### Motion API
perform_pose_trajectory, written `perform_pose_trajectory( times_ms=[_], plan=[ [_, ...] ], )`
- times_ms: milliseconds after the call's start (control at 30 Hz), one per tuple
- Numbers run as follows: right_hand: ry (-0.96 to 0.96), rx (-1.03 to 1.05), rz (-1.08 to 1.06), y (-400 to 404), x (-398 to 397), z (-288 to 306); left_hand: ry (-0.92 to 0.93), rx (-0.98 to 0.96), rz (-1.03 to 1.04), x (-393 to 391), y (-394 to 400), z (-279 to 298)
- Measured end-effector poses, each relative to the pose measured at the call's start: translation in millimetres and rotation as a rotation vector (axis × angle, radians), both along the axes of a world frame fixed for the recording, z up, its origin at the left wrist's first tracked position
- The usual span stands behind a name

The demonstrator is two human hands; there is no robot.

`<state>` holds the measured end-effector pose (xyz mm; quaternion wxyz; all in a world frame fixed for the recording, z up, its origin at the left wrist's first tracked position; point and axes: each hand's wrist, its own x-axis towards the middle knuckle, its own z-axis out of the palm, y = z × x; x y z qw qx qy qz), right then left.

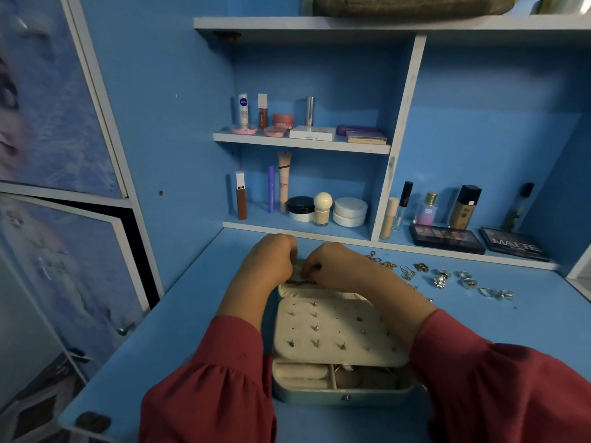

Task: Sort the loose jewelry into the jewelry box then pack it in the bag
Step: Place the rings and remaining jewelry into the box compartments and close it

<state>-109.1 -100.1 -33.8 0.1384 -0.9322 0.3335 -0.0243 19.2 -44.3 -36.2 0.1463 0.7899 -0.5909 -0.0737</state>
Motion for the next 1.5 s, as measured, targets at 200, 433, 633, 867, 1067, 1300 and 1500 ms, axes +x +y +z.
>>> perform_pose_trajectory(
  times_ms=[200, 433, 633, 867, 1067, 1300, 1500],
  plan=[
    [-0.018, 0.073, 0.007, 5.6, -5.9, 0.9, 0.045, 0.035, -0.051, 0.0, 7.5, 6.6],
    [0.019, 0.127, 0.008, 8.2, -0.7, -2.9, 0.257, -0.097, -0.018, 14.3, 12.3, -0.3],
    [-0.012, 0.165, 0.063, 8.5, -2.5, -3.7, 0.406, 0.060, -0.072, 24.5, 18.7, 2.8],
    [-0.169, 0.236, 0.024, 7.5, -5.0, -4.9, 0.428, 0.231, -0.131, 27.2, 22.8, 3.7],
    [-0.164, 0.275, -0.017, 9.2, -6.7, -0.4, 0.433, 0.266, -0.132, 27.6, 19.7, 1.1],
    [-0.063, 0.228, 0.009, 12.2, -4.8, -0.9, 0.471, 0.269, -0.141, 27.5, 18.3, -1.8],
    [-0.155, 0.253, 0.008, 12.5, -5.4, -2.4, 0.494, 0.259, -0.126, 31.7, 17.6, -5.0]
  ],
)
